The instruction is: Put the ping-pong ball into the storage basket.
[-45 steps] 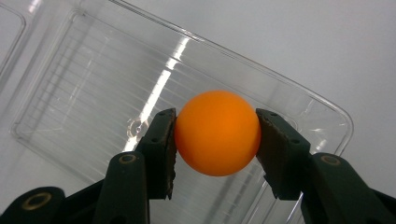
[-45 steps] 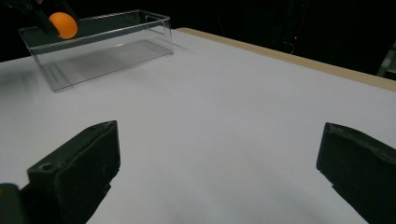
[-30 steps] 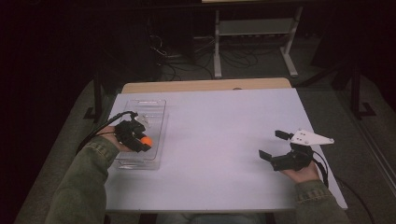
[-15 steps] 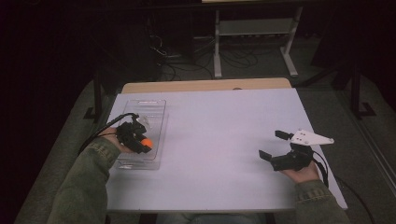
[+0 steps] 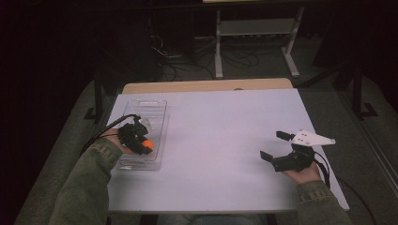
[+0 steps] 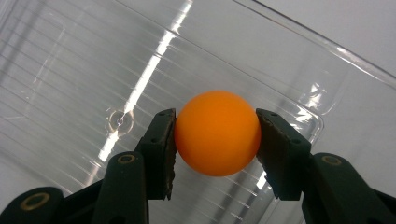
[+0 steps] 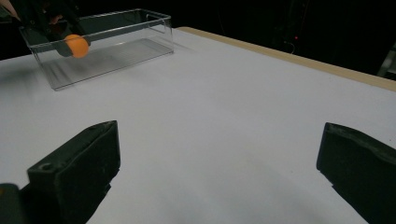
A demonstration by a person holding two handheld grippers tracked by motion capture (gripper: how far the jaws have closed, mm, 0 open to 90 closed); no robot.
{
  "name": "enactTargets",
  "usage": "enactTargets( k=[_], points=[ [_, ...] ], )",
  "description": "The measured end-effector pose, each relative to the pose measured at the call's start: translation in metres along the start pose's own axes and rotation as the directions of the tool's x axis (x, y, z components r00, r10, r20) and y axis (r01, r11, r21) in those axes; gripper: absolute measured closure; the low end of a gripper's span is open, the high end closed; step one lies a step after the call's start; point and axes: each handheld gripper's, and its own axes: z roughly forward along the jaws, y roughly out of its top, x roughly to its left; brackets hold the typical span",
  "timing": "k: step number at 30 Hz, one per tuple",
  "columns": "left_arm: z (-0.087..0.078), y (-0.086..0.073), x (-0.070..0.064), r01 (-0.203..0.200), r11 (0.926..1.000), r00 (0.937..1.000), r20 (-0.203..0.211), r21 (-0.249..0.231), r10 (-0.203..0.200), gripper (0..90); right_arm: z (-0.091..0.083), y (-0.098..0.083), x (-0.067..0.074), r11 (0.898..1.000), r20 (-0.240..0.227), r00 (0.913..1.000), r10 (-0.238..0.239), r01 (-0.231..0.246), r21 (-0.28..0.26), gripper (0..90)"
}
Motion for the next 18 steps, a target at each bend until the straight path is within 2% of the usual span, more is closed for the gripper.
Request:
enactTargets(
  k=[6, 18],
  points=[
    [-0.003, 0.0, 0.001, 0.014, 0.9999, 0.9999, -0.002, -0.005, -0.014, 44.4, 0.0, 0.0, 0.0, 1.0, 0.0, 1.0, -0.001, 0.001, 0.002, 0.0],
    [-0.011, -0.001, 0.003, 0.049, 0.9982, 0.9981, -0.037, -0.035, -0.05, 31.8, 0.0, 0.0, 0.0, 1.0, 0.001, 1.0, 0.0, 0.0, -0.001, 0.0]
  ],
)
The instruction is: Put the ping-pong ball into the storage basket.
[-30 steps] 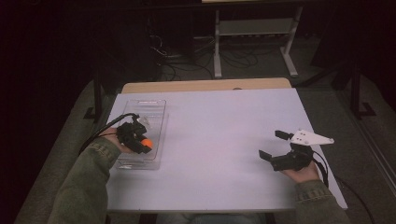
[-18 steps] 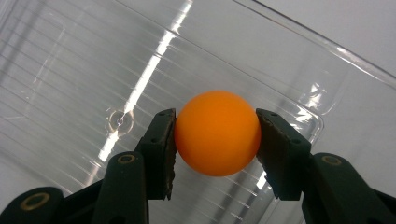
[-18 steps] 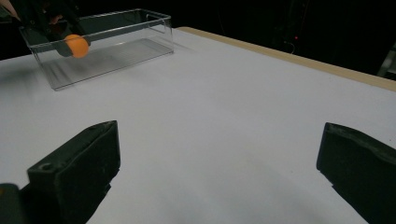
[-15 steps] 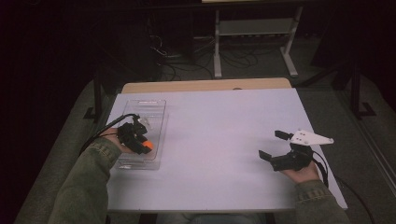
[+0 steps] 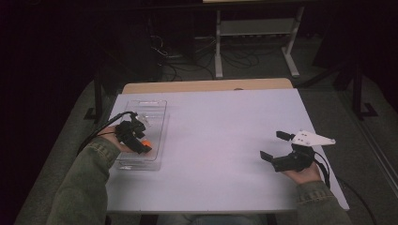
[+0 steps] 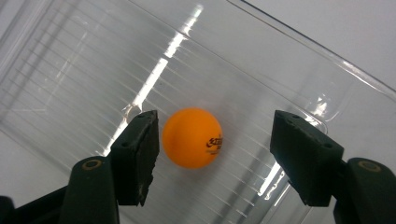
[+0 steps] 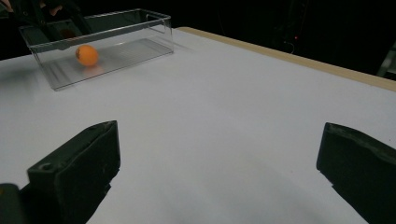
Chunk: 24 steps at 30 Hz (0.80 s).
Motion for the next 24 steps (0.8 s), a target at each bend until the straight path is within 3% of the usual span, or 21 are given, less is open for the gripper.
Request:
enactTargets(
  k=[9, 19, 24],
  points=[
    [-0.006, 0.0, 0.002, 0.023, 0.9992, 0.9997, -0.001, -0.033, -0.023, 24.4, 0.0, 0.0, 0.001, 1.0, 0.001, 1.0, -0.004, 0.004, 0.002, 0.0],
    [-0.014, 0.004, 0.004, 0.045, 0.9946, 0.998, -0.04, -0.093, -0.049, 1.8, -0.004, -0.001, 0.001, 1.0, 0.01, 0.9999, -0.001, 0.001, -0.002, 0.0],
    [-0.019, 0.004, 0.004, 0.049, 0.9902, 0.9974, -0.047, -0.131, -0.055, 0.0, -0.005, -0.002, 0.001, 1.0, 0.011, 0.9999, 0.002, -0.002, -0.001, 0.0]
  ],
)
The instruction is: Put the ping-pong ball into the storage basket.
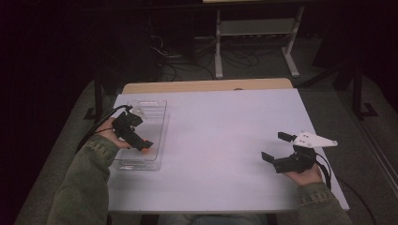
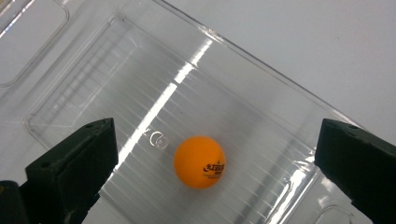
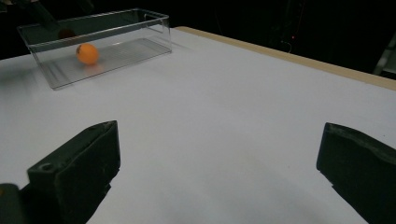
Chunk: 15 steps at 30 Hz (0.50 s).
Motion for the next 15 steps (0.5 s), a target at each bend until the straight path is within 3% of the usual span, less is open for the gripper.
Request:
enactTargets(
  k=[10, 15],
  points=[
    [-0.014, 0.004, -0.008, -0.022, 0.9949, 0.9996, -0.022, -0.099, 0.02, 0.0, -0.001, 0.0, 0.0, 1.0, 0.001, 1.0, 0.003, -0.003, -0.005, 0.0],
    [-0.018, 0.0, -0.008, -0.008, 0.9897, 0.9998, -0.018, -0.143, 0.005, 0.0, -0.001, 0.0, 0.0, 1.0, 0.001, 1.0, 0.003, -0.003, -0.004, 0.0]
  ],
)
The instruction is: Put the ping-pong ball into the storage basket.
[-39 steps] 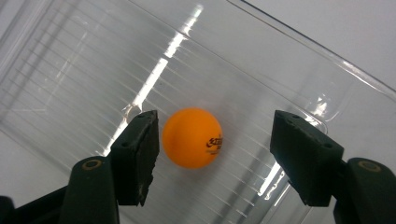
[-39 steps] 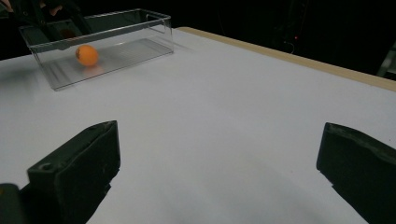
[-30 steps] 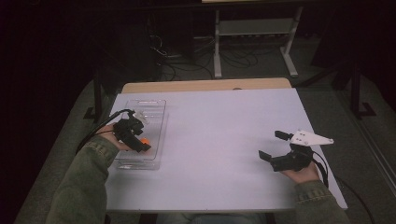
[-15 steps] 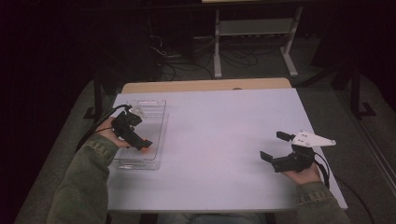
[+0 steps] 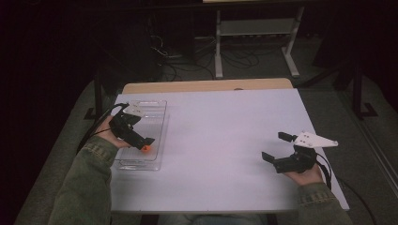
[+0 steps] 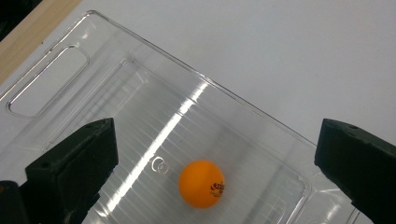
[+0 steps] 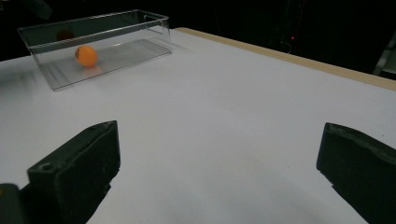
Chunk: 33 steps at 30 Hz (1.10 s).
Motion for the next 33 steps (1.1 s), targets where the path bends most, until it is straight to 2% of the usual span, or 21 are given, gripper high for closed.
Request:
enactTargets(
  k=[6, 15, 24, 33],
  points=[
    [-0.007, -0.007, 0.0, 0.022, 0.9983, 0.9997, -0.003, -0.054, -0.022, 0.0, 0.0, 0.0, 0.0, 1.0, 0.0, 1.0, -0.001, 0.001, 0.001, 0.0],
    [-0.018, -0.014, -0.005, 0.028, 0.9934, 0.9994, -0.019, -0.111, -0.031, 0.0, 0.001, 0.0, 0.0, 1.0, 0.0, 1.0, -0.002, 0.002, 0.004, 0.0],
    [-0.023, -0.023, -0.008, 0.039, 0.9891, 0.9987, -0.026, -0.142, -0.043, 0.0, 0.001, 0.0, 0.001, 1.0, -0.001, 1.0, -0.004, 0.004, 0.007, 0.0],
    [-0.027, -0.035, -0.01, 0.07, 0.9799, 0.9964, -0.033, -0.187, -0.078, 0.0, 0.001, 0.0, 0.001, 1.0, -0.003, 1.0, -0.004, 0.004, 0.007, 0.0]
  ],
)
